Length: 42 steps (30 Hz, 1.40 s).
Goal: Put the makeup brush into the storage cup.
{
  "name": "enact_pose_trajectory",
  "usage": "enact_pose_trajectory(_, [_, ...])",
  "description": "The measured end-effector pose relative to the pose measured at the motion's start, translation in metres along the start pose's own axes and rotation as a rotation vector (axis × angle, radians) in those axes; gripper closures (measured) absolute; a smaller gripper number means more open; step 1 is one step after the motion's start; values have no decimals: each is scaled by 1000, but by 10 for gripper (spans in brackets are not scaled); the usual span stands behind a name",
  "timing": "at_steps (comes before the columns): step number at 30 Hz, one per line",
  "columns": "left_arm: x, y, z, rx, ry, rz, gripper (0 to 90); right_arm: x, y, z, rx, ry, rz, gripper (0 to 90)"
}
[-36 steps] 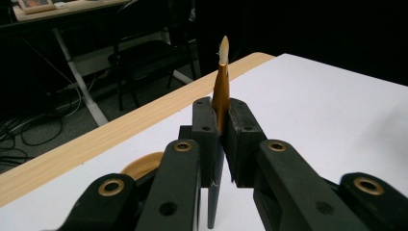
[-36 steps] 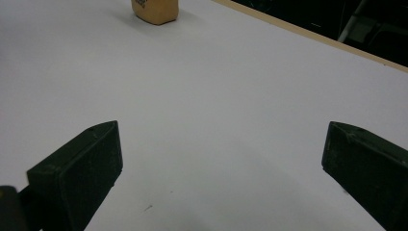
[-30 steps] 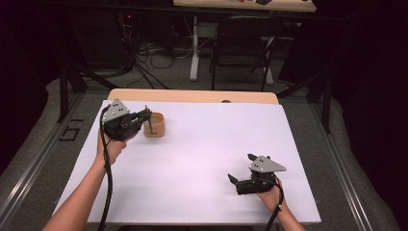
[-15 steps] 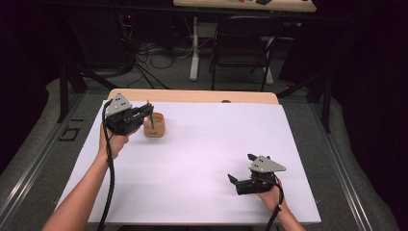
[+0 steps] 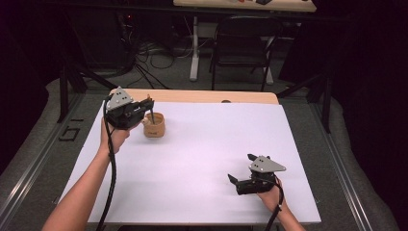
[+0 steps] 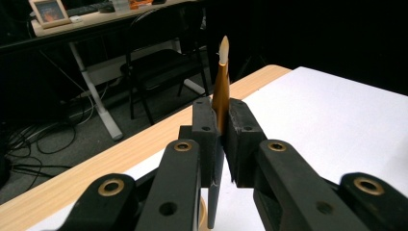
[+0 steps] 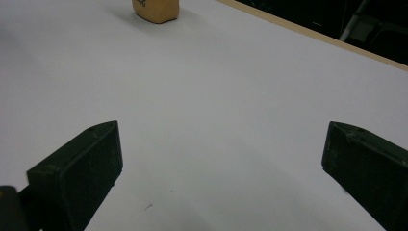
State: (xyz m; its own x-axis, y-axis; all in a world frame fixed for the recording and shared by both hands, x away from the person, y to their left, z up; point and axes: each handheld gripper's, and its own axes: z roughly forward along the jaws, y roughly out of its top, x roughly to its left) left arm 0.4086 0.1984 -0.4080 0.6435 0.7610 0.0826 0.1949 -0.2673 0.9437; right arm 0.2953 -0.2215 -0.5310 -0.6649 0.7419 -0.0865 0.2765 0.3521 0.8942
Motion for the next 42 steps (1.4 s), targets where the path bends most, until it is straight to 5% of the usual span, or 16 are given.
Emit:
enact_pose_trajectory(19, [6,8,10,-18,29,-6,836,0,0,0,0,3,-2,0])
enact_pose_trajectory(42, [19,-6,37,39,74,-29,835,-1,0,-1,-5,27,6,0])
